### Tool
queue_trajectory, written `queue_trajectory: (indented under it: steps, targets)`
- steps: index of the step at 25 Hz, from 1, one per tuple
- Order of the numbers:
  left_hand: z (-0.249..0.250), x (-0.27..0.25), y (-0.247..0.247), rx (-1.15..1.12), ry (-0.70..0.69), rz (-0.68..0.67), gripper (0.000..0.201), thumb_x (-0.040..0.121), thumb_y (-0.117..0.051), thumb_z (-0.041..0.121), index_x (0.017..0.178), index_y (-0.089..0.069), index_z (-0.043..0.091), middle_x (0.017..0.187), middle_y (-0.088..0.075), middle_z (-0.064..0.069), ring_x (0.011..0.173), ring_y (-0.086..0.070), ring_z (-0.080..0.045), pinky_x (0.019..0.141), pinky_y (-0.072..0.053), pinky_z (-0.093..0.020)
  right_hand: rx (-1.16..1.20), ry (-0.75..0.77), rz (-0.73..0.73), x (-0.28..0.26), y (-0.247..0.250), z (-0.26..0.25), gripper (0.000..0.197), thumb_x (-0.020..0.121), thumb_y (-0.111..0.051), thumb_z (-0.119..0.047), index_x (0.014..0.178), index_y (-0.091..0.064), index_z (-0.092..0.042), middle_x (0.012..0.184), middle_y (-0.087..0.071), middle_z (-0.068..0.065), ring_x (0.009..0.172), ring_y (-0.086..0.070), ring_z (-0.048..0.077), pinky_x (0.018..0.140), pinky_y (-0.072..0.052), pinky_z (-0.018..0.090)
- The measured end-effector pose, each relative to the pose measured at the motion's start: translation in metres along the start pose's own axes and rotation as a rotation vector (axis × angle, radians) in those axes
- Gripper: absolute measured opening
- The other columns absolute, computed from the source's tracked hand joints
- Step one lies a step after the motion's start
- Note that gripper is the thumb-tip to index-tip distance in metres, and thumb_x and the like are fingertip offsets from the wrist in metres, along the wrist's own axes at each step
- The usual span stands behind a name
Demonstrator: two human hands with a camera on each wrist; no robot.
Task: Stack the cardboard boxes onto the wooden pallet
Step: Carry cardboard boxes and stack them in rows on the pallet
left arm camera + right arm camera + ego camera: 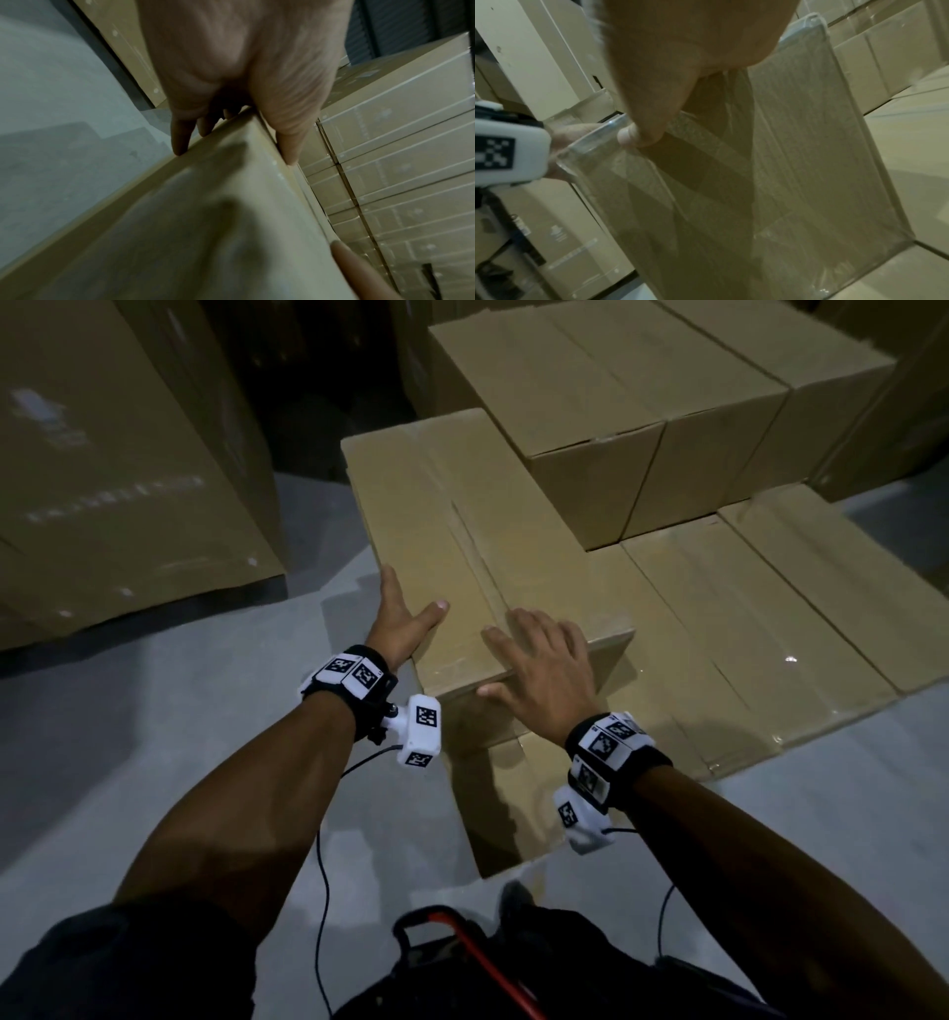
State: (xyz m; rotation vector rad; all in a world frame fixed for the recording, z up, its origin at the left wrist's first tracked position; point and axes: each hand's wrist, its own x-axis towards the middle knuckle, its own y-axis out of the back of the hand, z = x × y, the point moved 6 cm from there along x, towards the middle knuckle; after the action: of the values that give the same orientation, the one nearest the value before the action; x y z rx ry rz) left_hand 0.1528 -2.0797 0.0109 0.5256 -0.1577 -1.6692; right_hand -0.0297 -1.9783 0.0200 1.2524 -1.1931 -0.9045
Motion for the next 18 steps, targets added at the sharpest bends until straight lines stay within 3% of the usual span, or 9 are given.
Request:
queue_trajectory:
  steps: [3,6,12,18]
  targets:
    - [0.008,0.015,0.005,0.027,-0.041,-0.019,0.093,0.096,-0.063,0.034,0.158,0.005,0.019,0.167,0.001,0.001,0.152,-0.007,-0.017,0.119,-0.013,-0.030,-0.009,0.018,0.028,0.021,-0.002,0.005,0.073,0.090,-0.033,-0.077,0.145,-0.043,-0.030,0.153,-0.041,0.012,0.140,-0.035,0.032,0.110,-0.018,0.047]
    - [0.009,0.034,0.013,0.019,-0.011,-0.027,0.091,0.096,-0.063,0.036,0.159,0.001,0.021,0.167,-0.002,0.001,0.152,-0.010,-0.018,0.122,-0.016,-0.039,-0.015,0.020,0.018,0.045,-0.007,0.007,0.073,0.090,-0.036,-0.076,0.146,-0.041,-0.030,0.155,-0.038,0.012,0.141,-0.033,0.032,0.113,-0.020,0.050]
    - [0.014,0.079,0.031,0.056,-0.073,-0.016,0.083,0.097,-0.060,0.038,0.159,-0.007,0.023,0.166,-0.004,-0.001,0.152,-0.009,-0.018,0.122,-0.013,-0.035,-0.033,-0.026,0.018,0.097,-0.012,0.008,0.073,0.090,-0.035,-0.075,0.149,-0.037,-0.032,0.159,-0.032,0.009,0.144,-0.029,0.030,0.116,-0.017,0.050]
    - [0.008,0.128,0.056,0.075,-0.116,-0.041,0.079,0.093,-0.066,0.036,0.155,-0.018,0.024,0.153,-0.007,-0.010,0.142,-0.024,-0.023,0.101,-0.021,-0.019,-0.074,-0.089,0.050,0.143,-0.028,-0.001,0.076,0.089,-0.031,-0.078,0.146,-0.044,-0.029,0.153,-0.042,0.010,0.139,-0.039,0.030,0.114,-0.025,0.051]
